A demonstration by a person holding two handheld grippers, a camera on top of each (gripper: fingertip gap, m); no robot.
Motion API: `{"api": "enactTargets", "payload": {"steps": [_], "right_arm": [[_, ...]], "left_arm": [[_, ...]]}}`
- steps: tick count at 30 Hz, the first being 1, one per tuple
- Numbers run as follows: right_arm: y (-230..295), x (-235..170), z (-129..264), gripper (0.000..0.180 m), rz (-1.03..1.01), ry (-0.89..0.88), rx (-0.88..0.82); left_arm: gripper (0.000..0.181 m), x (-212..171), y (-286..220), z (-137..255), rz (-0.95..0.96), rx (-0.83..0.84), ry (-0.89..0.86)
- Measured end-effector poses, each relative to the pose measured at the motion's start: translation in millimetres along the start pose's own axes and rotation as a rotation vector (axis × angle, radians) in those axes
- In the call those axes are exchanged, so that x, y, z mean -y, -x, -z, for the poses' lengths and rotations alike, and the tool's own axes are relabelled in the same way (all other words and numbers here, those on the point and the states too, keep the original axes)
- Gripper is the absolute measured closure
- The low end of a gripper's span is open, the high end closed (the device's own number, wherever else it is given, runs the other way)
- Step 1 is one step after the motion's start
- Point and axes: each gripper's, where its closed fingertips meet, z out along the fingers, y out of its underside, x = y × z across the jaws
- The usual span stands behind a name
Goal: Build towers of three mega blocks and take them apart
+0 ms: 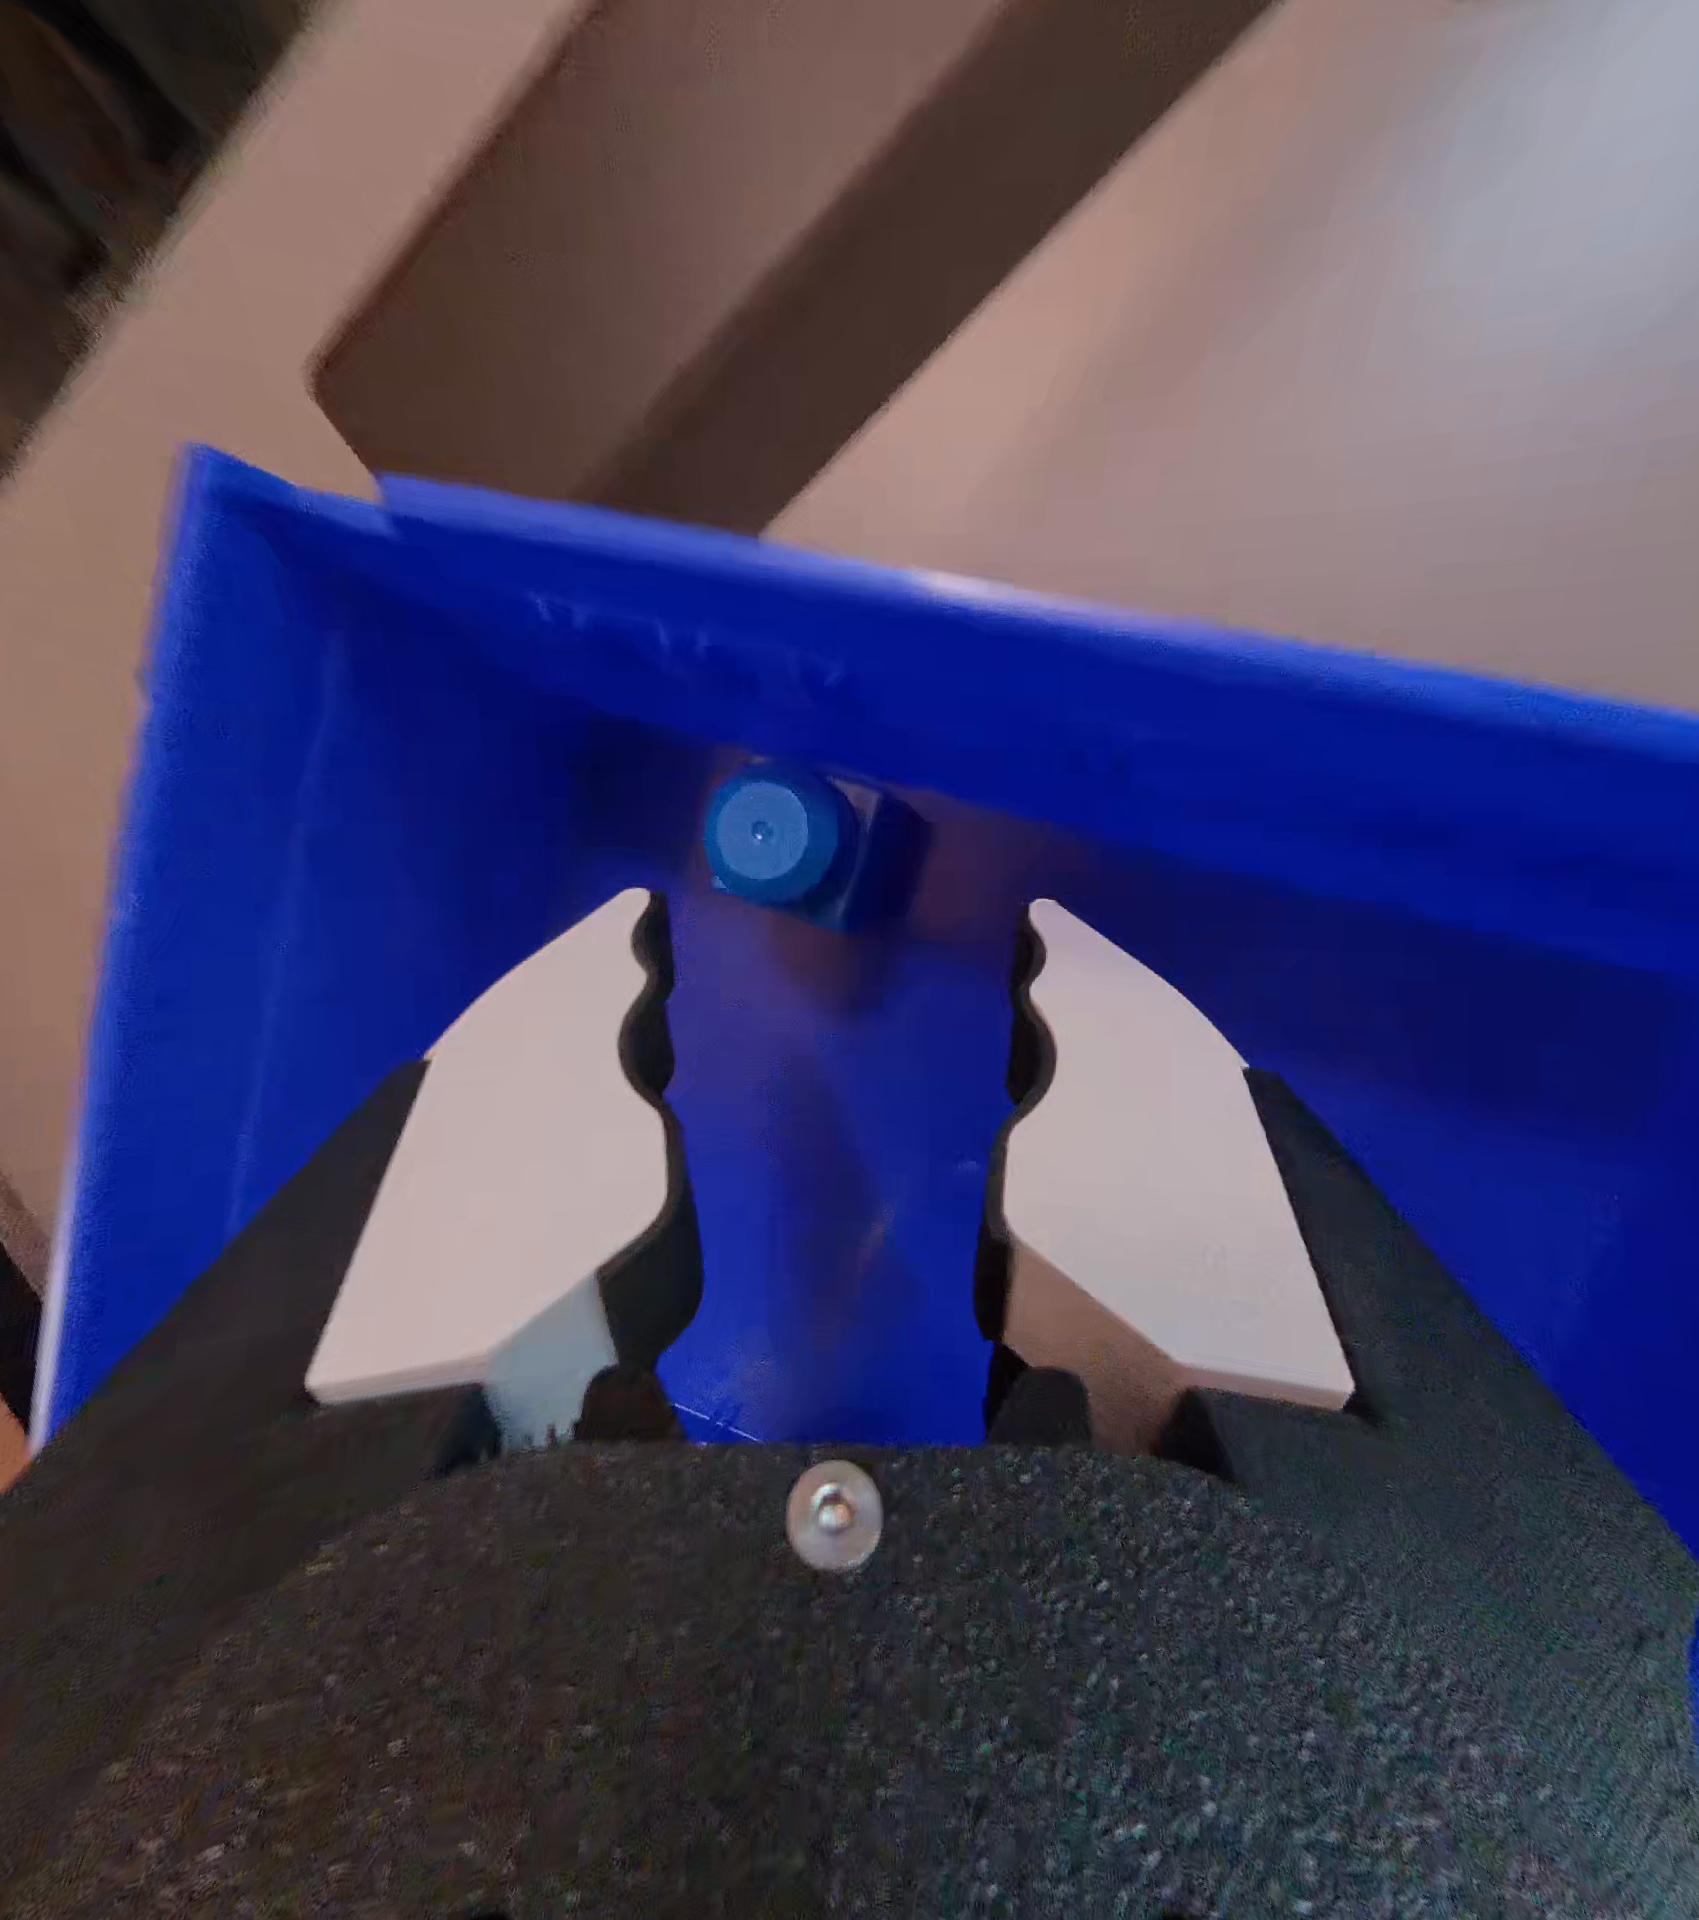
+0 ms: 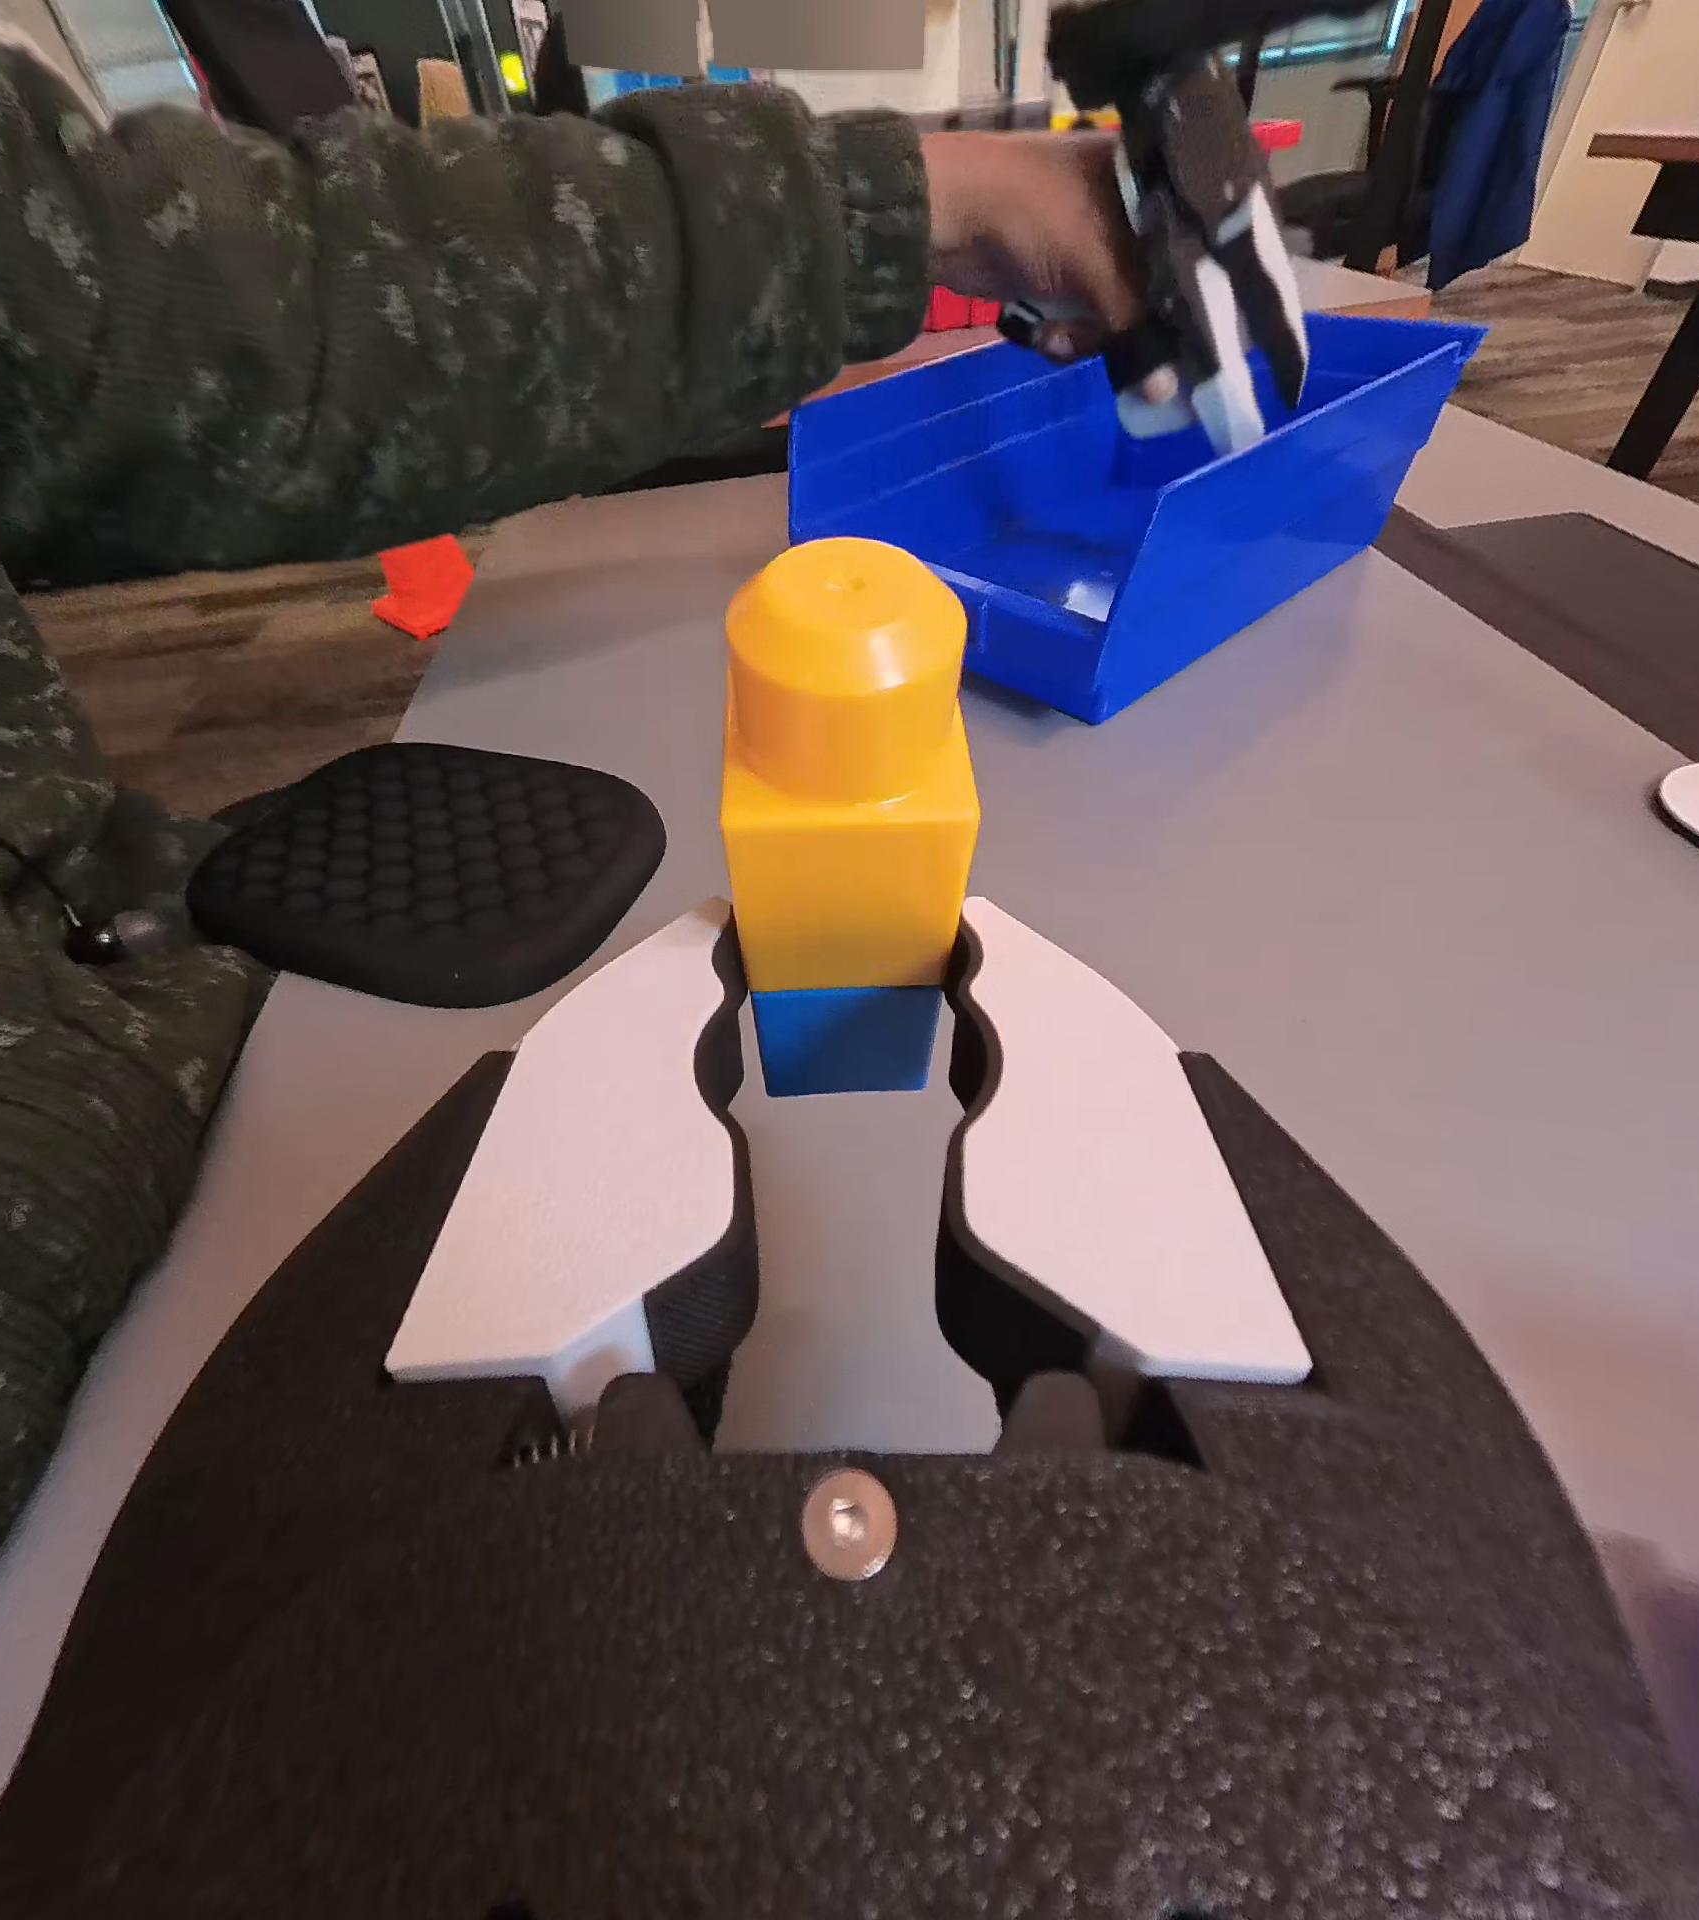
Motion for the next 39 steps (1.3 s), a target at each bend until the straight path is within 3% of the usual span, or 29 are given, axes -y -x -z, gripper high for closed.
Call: {"api": "enactTargets", "payload": {"steps": [5,7,10,14,19,22,25,31,35,39], "right_arm": [[0,-1,3,0.143,-0.003,-0.002,0.003],[0,-1,4,0.143,-0.007,-0.006,0.006],[0,-2,5,0.143,-0.008,-0.003,0.007],[1,-1,5,0.143,-0.002,-0.003,0.005],[-3,-3,3,0.143,-0.012,0.017,-0.027],[-6,-8,0,0.143,-0.006,0.059,-0.053],[-3,-17,-8,0.143,0.008,0.129,-0.059],[6,-38,-24,0.143,0.03,0.274,-0.069],[10,-44,-29,0.143,0.037,0.308,-0.066],[6,-43,-26,0.143,0.045,0.307,-0.091]], "left_arm": [[0.115,-19,7,-48,-0.047,0.013,0.136],[0.136,-8,6,-51,-0.04,0.015,0.066],[0.142,-8,6,-46,-0.063,0.029,0.08],[0.143,-8,11,-16,-0.084,0.049,0.086],[0.143,34,0,67,-0.061,0.034,-0.087],[0.143,66,-55,115,-0.122,-0.106,-0.219],[0.143,86,-145,145,-0.251,-0.313,-0.287],[0.143,83,-317,158,-0.547,-0.61,-0.231],[0.143,79,-369,145,-0.656,-0.635,-0.181],[0.144,81,-386,137,-0.654,-0.66,-0.18]]}}
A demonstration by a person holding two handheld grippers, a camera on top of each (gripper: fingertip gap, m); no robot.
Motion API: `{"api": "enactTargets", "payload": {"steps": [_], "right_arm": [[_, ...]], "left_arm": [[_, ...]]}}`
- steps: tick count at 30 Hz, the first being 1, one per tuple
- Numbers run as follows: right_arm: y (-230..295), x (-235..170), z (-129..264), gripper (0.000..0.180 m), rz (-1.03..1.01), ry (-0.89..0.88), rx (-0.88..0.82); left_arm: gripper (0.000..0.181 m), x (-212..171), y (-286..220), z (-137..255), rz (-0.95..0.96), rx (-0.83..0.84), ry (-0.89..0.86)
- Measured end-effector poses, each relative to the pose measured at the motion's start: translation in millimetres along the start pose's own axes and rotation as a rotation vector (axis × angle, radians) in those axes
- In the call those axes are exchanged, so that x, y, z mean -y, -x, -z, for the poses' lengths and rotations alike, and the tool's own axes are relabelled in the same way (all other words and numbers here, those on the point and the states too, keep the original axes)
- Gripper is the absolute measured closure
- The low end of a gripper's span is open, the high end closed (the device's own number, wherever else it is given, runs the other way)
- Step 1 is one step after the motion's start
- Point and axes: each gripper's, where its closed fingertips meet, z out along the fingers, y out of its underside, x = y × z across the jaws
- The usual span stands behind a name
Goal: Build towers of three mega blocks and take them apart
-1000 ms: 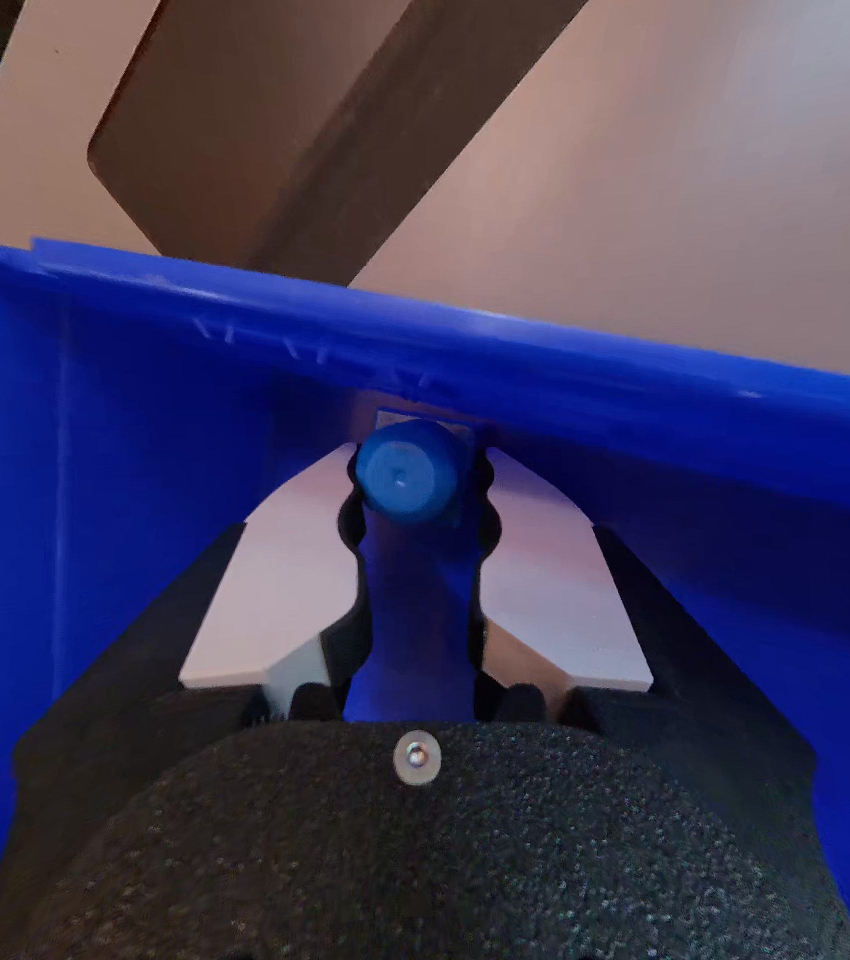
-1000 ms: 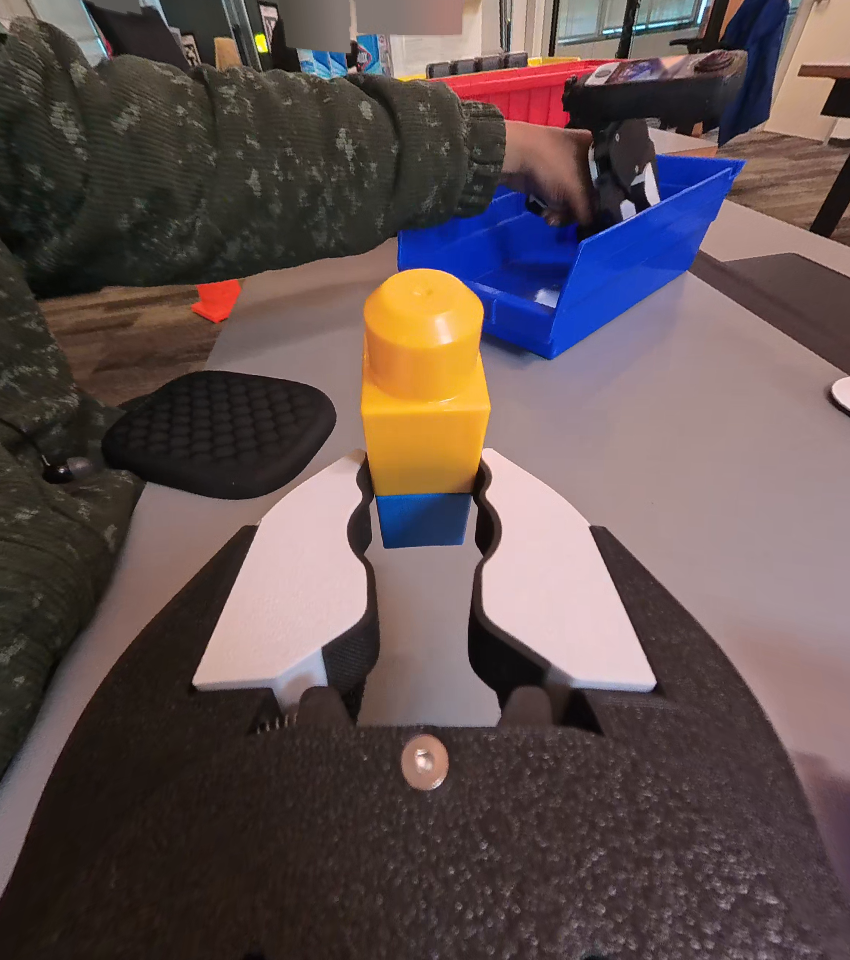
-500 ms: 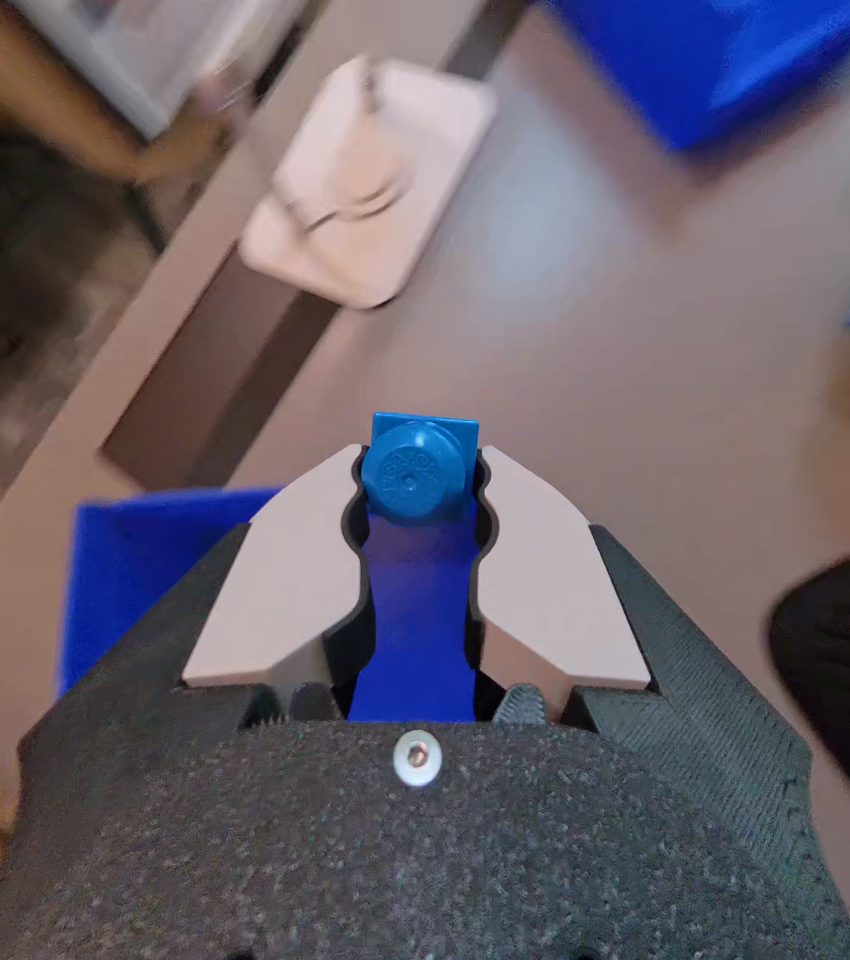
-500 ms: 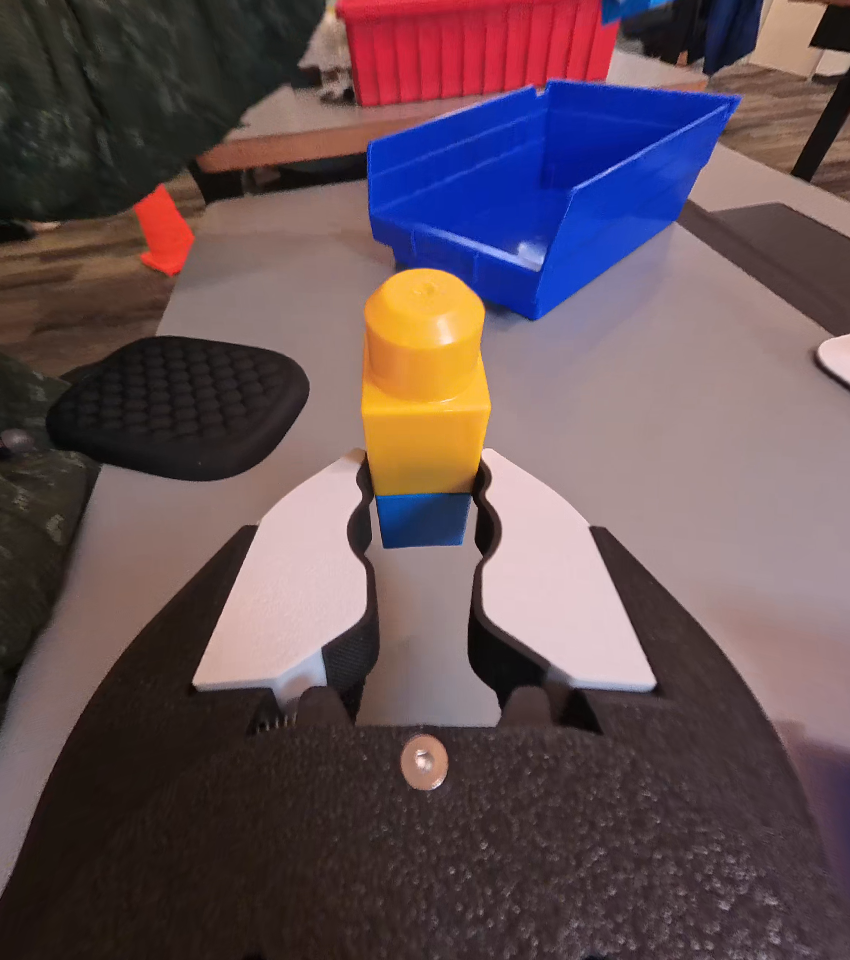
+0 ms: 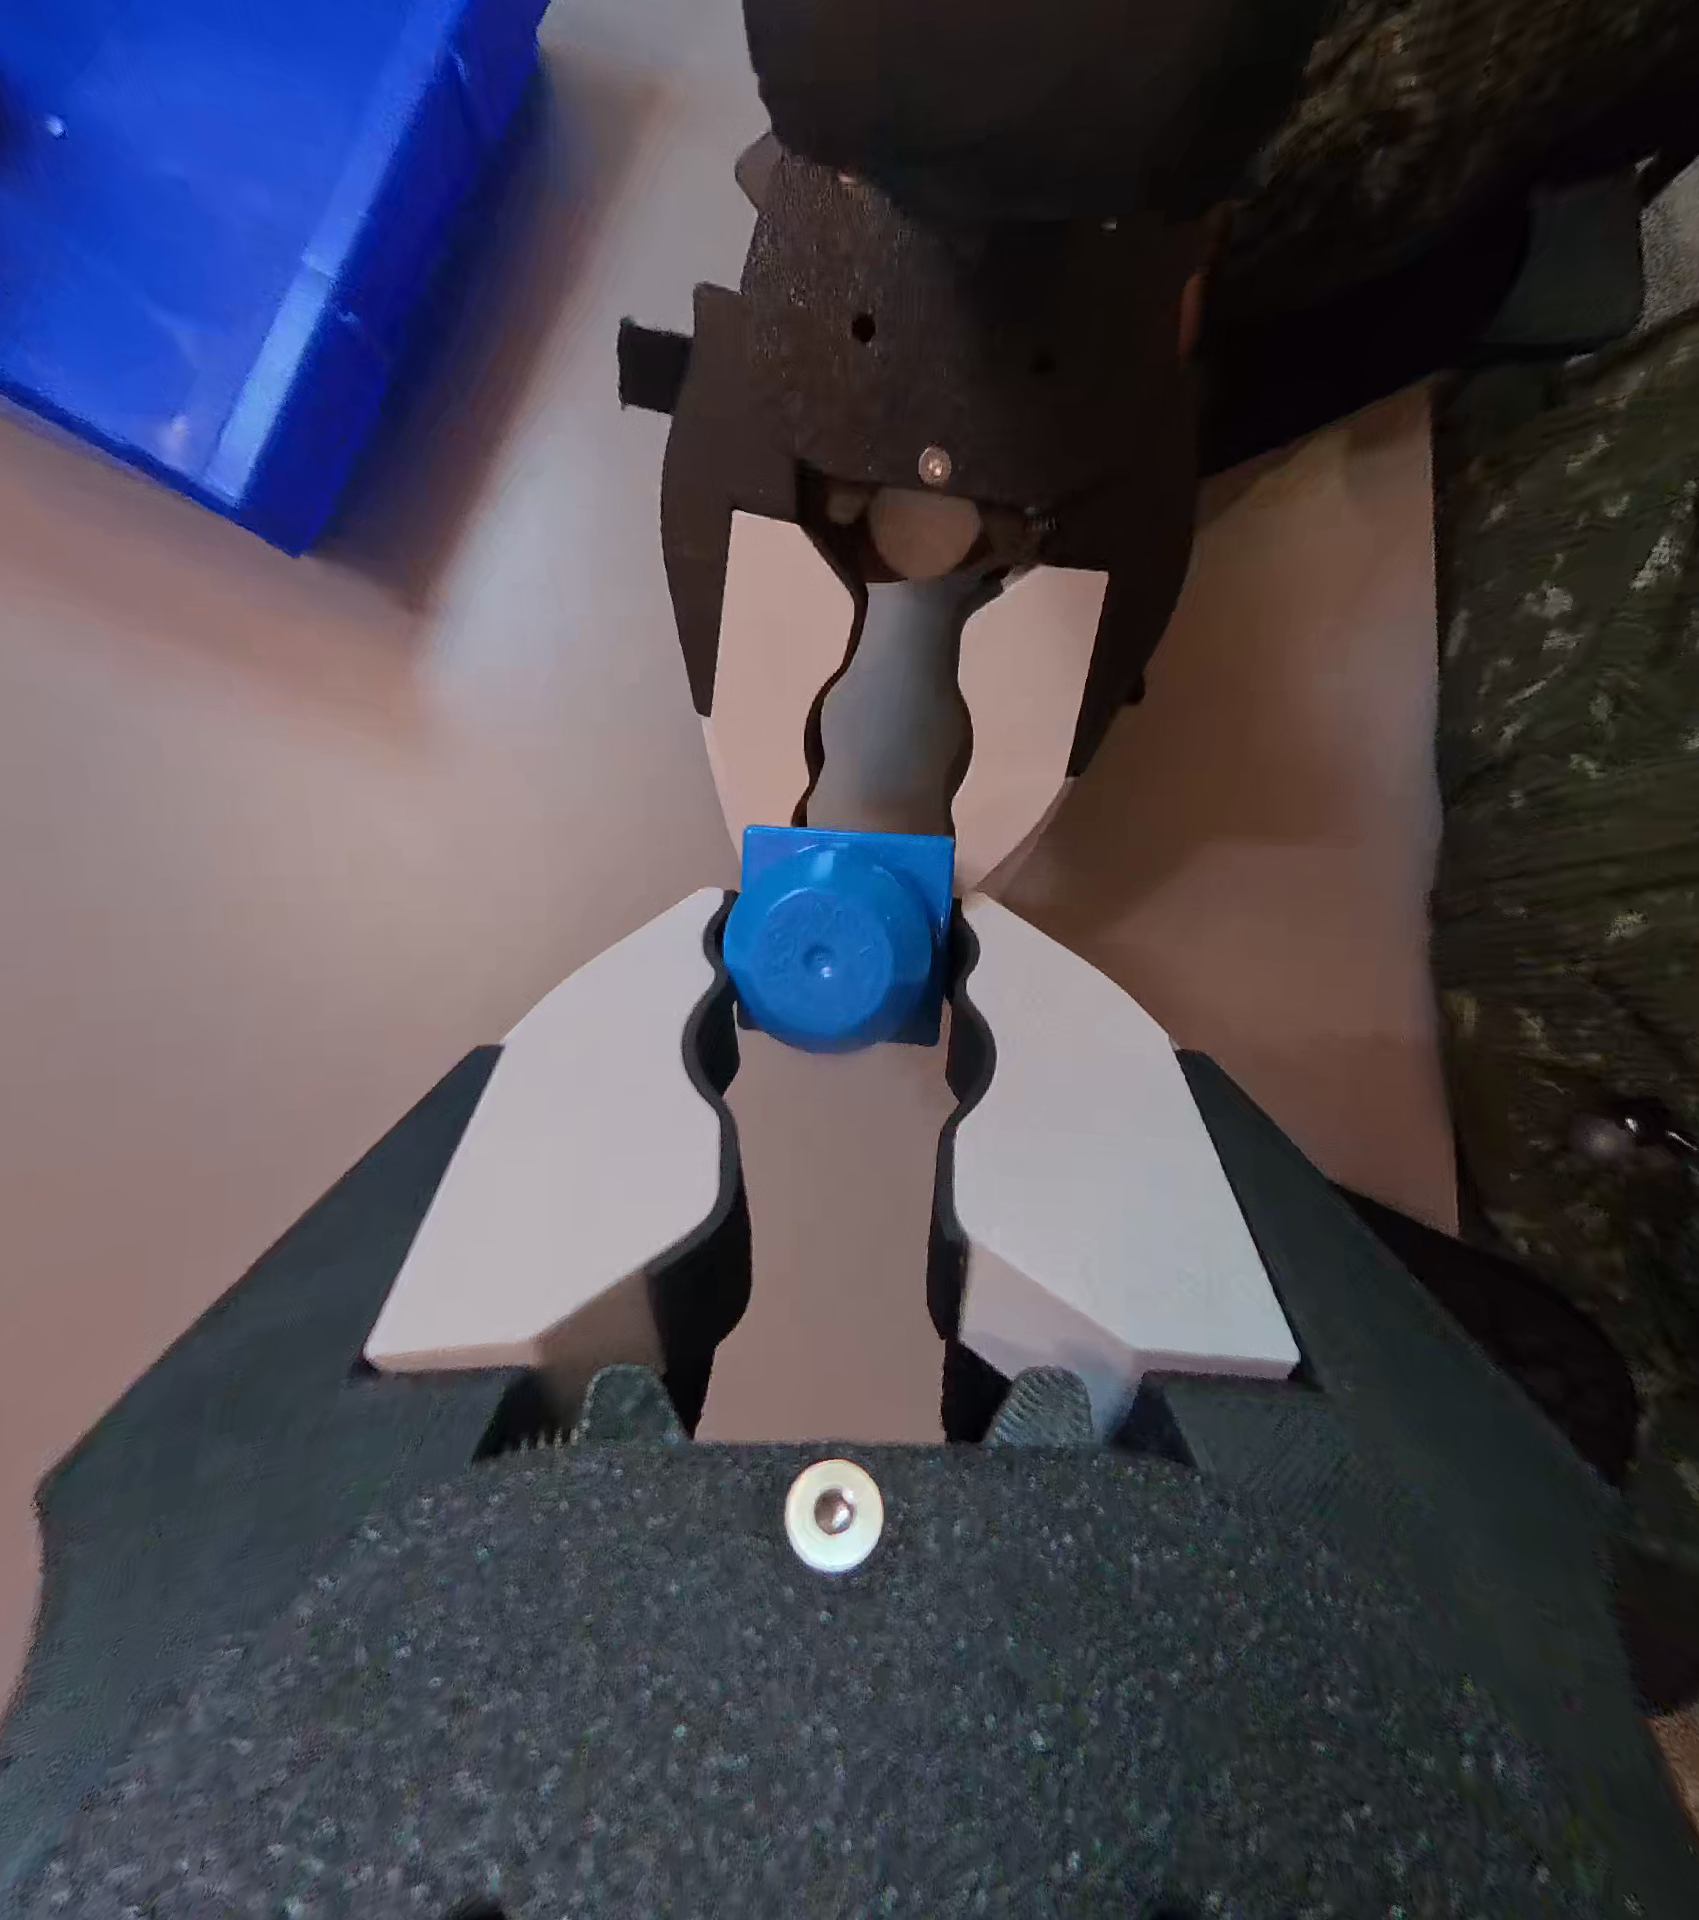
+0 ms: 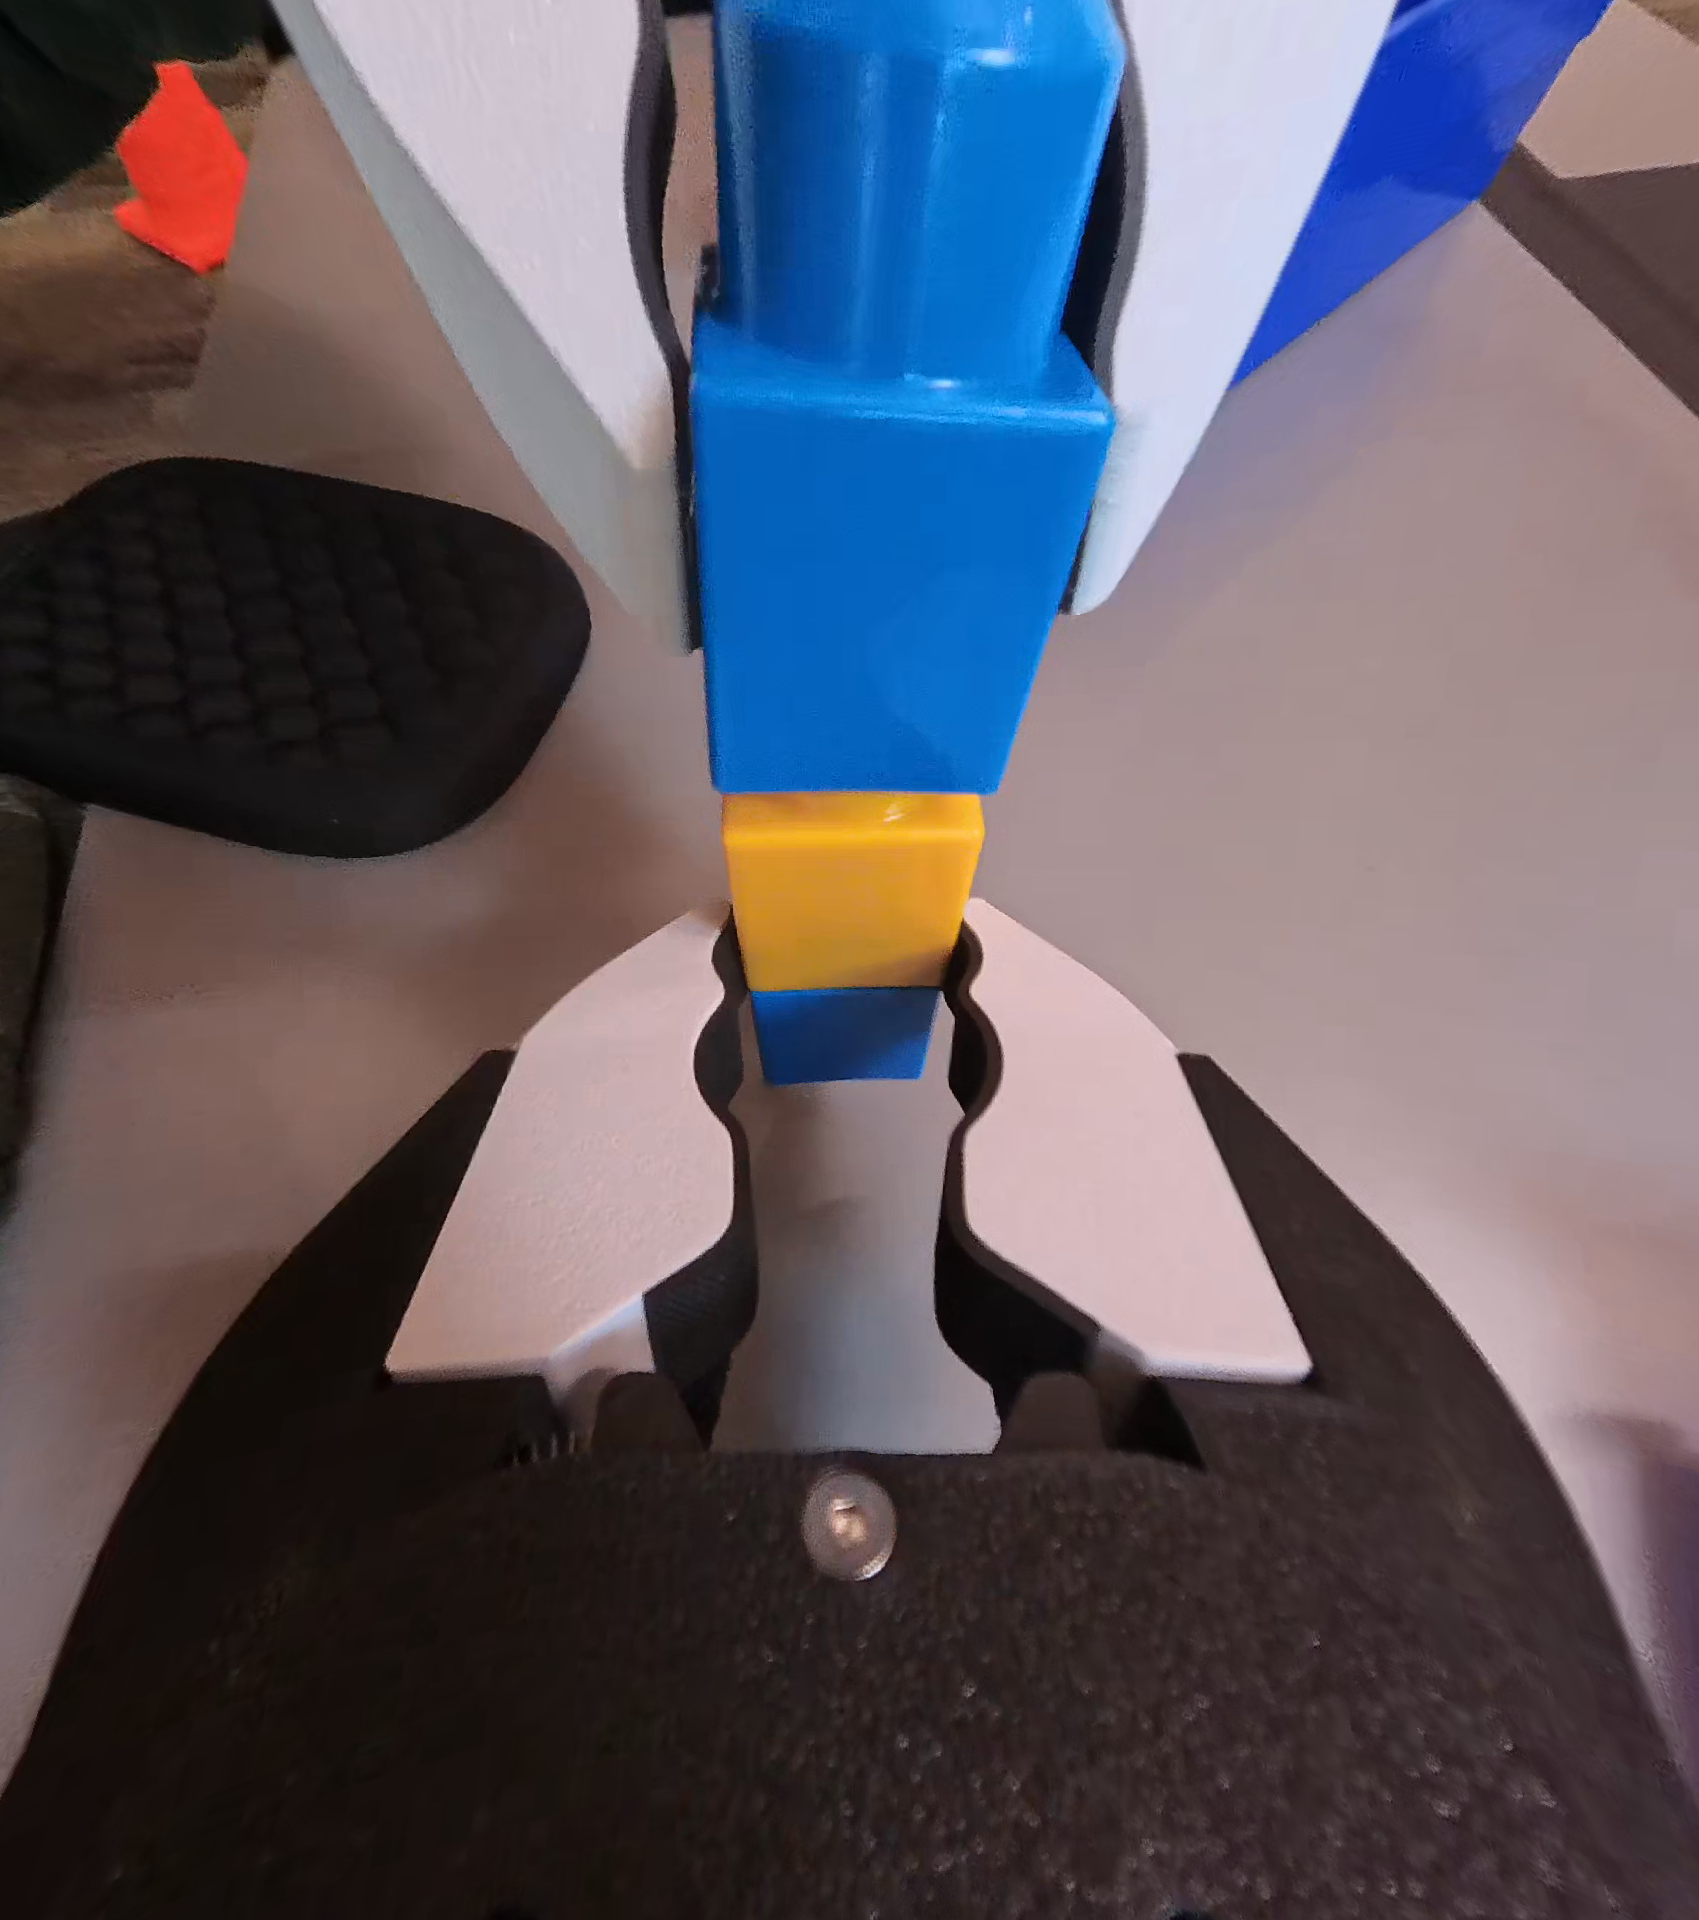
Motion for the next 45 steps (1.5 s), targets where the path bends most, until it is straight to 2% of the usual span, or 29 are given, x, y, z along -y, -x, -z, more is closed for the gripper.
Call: {"api": "enactTargets", "payload": {"steps": [4,11,18,20,24,26,30,33,35,39,41,45], "right_arm": [[-1,8,4,0.143,-0.01,-0.06,-0.018],[6,4,2,0.144,0.022,-0.01,-0.006],[12,3,1,0.144,0.015,-0.01,0.028],[11,3,2,0.144,0.013,-0.017,0.024],[10,15,10,0.143,-0.005,-0.064,0.041],[9,24,20,0.143,-0.006,-0.113,0.046],[7,31,34,0.143,-0.021,-0.204,0.077],[12,43,41,0.143,-0.032,-0.299,0.137],[17,45,43,0.143,-0.045,-0.328,0.182],[20,44,42,0.143,-0.065,-0.364,0.229],[19,46,44,0.142,-0.076,-0.389,0.238],[19,47,45,0.142,-0.077,-0.402,0.237]], "left_arm": [[0.144,11,0,5,0.024,-0.004,-0.082],[0.144,0,-9,-3,-0.079,0.029,0.042],[0.144,3,-15,-5,-0.094,-0.01,0.005],[0.144,5,-14,-4,-0.083,-0.005,-0.029],[0.144,24,-12,3,-0.073,0.034,-0.22],[0.125,24,-12,6,-0.088,0.058,-0.284],[0.122,18,-11,2,-0.041,0.046,-0.437],[0.124,9,-20,-16,-0.014,-0.004,-0.498],[0.126,9,-22,-23,-0.026,0.02,-0.546],[0.128,6,-24,-24,-0.007,0.025,-0.557],[0.144,0,-19,-23,0.003,0.053,-0.548],[0.145,-2,-21,-23,0.058,0.033,-0.587]]}}
